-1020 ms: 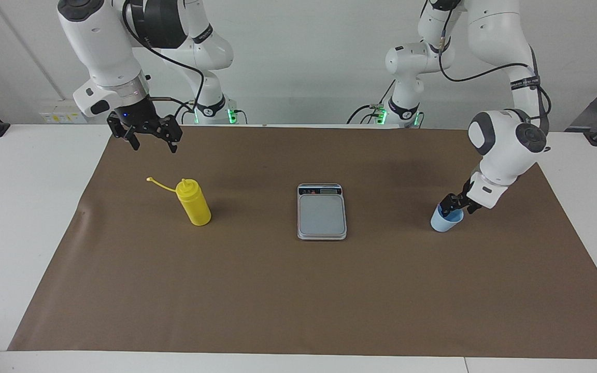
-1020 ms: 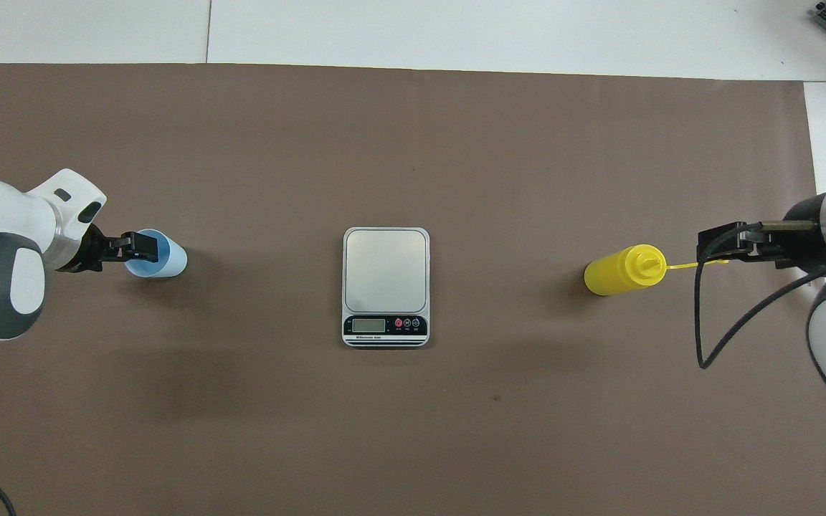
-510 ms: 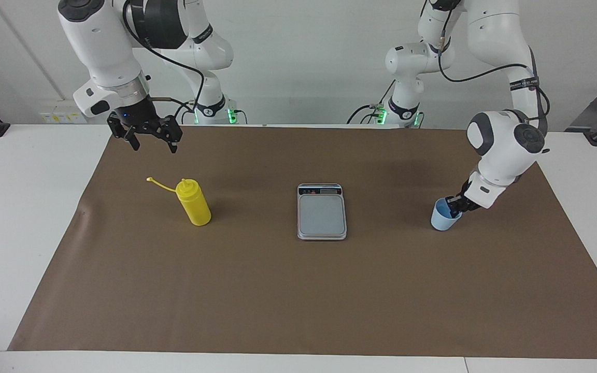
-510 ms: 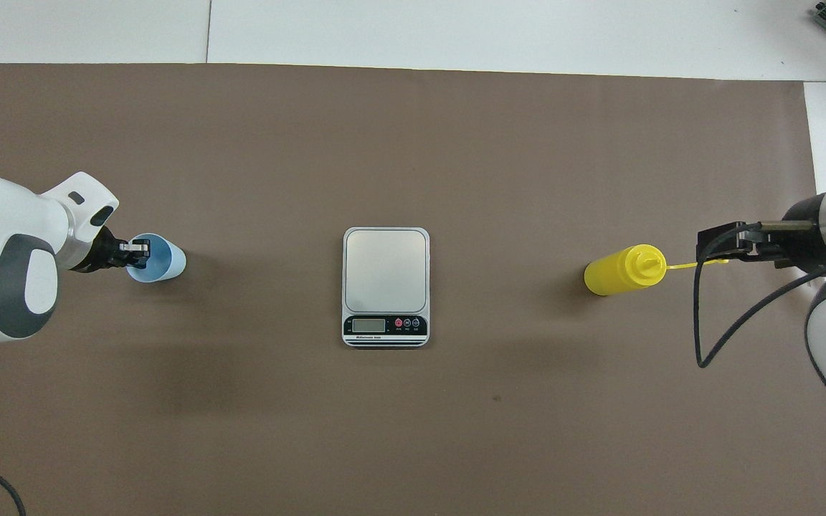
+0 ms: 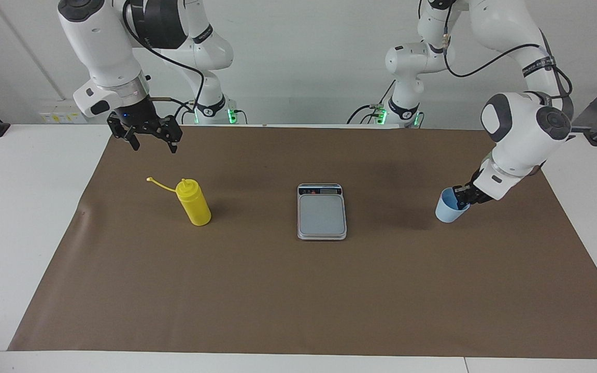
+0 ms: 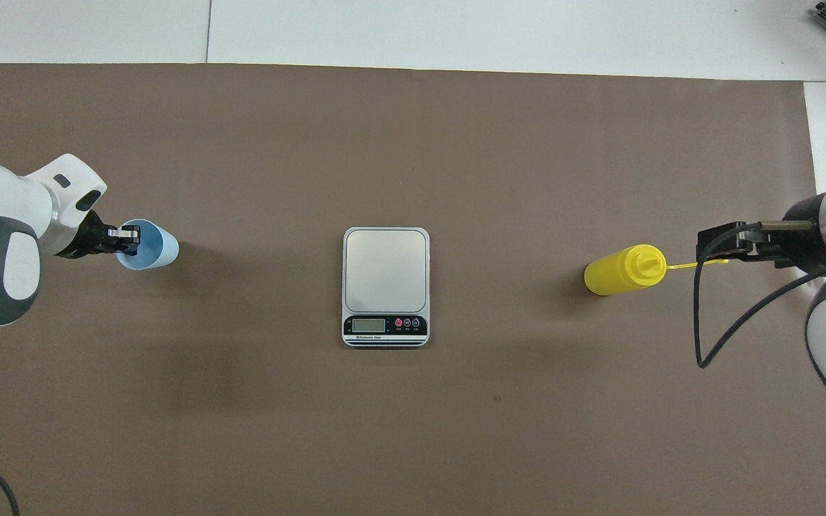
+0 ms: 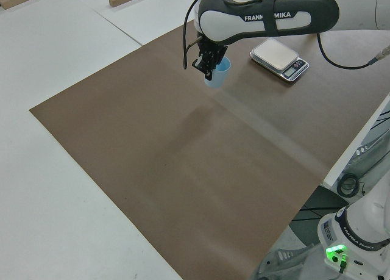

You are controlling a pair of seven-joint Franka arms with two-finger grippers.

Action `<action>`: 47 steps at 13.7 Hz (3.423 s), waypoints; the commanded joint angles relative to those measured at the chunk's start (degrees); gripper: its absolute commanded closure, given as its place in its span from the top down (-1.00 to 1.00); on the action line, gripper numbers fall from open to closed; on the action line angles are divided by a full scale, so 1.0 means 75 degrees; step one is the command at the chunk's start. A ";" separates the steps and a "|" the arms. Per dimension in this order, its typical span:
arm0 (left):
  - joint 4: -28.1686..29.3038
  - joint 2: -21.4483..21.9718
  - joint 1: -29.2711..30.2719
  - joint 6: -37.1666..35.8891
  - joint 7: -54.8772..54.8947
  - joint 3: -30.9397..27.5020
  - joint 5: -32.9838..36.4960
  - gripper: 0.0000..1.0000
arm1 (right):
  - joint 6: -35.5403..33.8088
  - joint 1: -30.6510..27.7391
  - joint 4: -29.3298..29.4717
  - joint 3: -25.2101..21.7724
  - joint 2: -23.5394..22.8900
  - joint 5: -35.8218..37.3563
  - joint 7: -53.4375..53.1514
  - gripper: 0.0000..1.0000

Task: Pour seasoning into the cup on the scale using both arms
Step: 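Grasp the light blue cup with the left gripper, then carry the cup with the left gripper and set it on the scale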

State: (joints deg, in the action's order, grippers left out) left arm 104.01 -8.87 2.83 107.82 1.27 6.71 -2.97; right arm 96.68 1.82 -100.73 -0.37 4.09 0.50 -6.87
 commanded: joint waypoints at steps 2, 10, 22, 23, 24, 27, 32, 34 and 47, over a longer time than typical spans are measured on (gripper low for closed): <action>-0.0403 0.0140 -0.0762 -0.0642 -0.0788 -0.0074 0.0010 -1.00 | 0.0315 -0.0126 -0.0409 0.0049 0.0275 0.0003 0.0236 1.00; 0.0320 0.0443 -0.3035 0.0771 -0.4431 -0.0028 -0.0084 -1.00 | 0.0328 -0.0126 -0.0468 0.0049 0.0311 0.0003 0.0236 1.00; -0.0345 -0.1078 -0.3975 0.2124 -0.5854 -0.0039 -0.0166 -1.00 | 0.0327 -0.0126 -0.0468 0.0049 0.0311 0.0003 0.0236 1.00; -0.0356 -0.1102 -0.3963 0.2159 -0.5842 -0.0028 -0.0038 -1.00 | 0.0328 -0.0126 -0.0468 0.0049 0.0311 0.0003 0.0224 1.00; -0.0380 -0.1149 -0.3963 0.2194 -0.5842 -0.0028 0.0032 -1.00 | 0.0328 -0.0138 -0.0468 0.0049 0.0311 0.0003 0.0236 1.00; -0.0439 -0.1243 -0.3986 0.2241 -0.5854 -0.0028 0.0033 -1.00 | 0.0328 -0.0138 -0.0480 0.0049 0.0311 0.0003 0.0236 1.00; -0.0333 -0.1301 -0.4104 0.2299 -0.5854 -0.0028 0.0068 -1.00 | 0.0328 -0.0138 -0.0480 0.0049 0.0311 0.0003 0.0236 1.00; -0.0310 -0.1348 -0.4115 0.2417 -0.5854 -0.0028 0.0068 -1.00 | 0.0328 -0.0126 -0.0480 0.0049 0.0311 0.0003 0.0236 1.00; -0.0427 -0.0507 -0.3683 0.1364 -0.5341 -0.0098 0.0666 1.00 | 0.0328 -0.0126 -0.0480 0.0049 0.0322 0.0003 0.0236 1.00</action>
State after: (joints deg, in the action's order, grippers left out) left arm 100.46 -16.82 -26.51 122.14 -41.18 6.26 0.67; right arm 97.79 1.78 -102.38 -0.41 4.83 0.50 -6.87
